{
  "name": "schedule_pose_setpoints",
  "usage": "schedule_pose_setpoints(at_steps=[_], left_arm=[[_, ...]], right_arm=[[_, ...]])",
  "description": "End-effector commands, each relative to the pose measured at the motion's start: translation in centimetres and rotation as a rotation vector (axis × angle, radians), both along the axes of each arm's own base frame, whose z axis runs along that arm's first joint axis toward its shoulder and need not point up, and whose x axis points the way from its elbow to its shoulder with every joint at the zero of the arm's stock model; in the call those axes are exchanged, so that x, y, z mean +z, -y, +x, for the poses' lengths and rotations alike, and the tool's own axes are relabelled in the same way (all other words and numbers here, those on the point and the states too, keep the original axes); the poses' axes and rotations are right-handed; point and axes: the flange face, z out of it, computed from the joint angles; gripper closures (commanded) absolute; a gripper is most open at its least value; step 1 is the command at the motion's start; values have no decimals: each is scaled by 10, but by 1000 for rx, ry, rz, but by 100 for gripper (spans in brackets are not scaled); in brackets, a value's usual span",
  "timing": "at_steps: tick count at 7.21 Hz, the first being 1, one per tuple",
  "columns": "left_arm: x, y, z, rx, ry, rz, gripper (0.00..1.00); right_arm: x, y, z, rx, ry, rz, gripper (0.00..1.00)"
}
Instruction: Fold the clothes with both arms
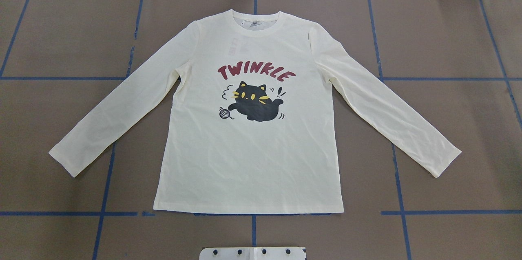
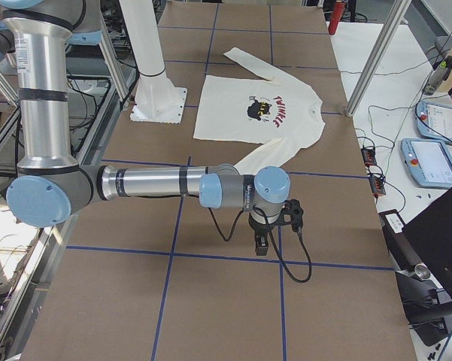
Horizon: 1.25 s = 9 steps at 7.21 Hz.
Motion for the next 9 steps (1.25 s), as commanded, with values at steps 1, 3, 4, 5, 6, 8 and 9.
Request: schedule_pose_setpoints(at_steps=[1, 3, 4, 5, 6, 8, 9], left_arm=[[1, -1, 0, 0, 0, -3, 0], [-9, 6, 0, 0, -2, 20, 0], [-22, 16, 2, 3, -11, 46, 0], [-40, 31, 2, 7, -4, 90, 0], [-50, 38, 5, 11, -14, 121, 0], [-50, 39, 24, 49, -19, 185, 0], [-72, 46, 25, 53, -24, 245, 0]], right_arm=[[-3, 1, 0, 1, 3, 5, 0], [-48, 8, -9, -18, 11, 96, 0], [-65, 10, -21, -40, 20, 117, 0], [-53, 2, -35, -65, 41, 96, 0], [-53, -7, -43, -53, 47, 71, 0], [-57, -63, -79, 71, 99, 97, 0], [-54, -83, -119, 77, 111, 106, 0]])
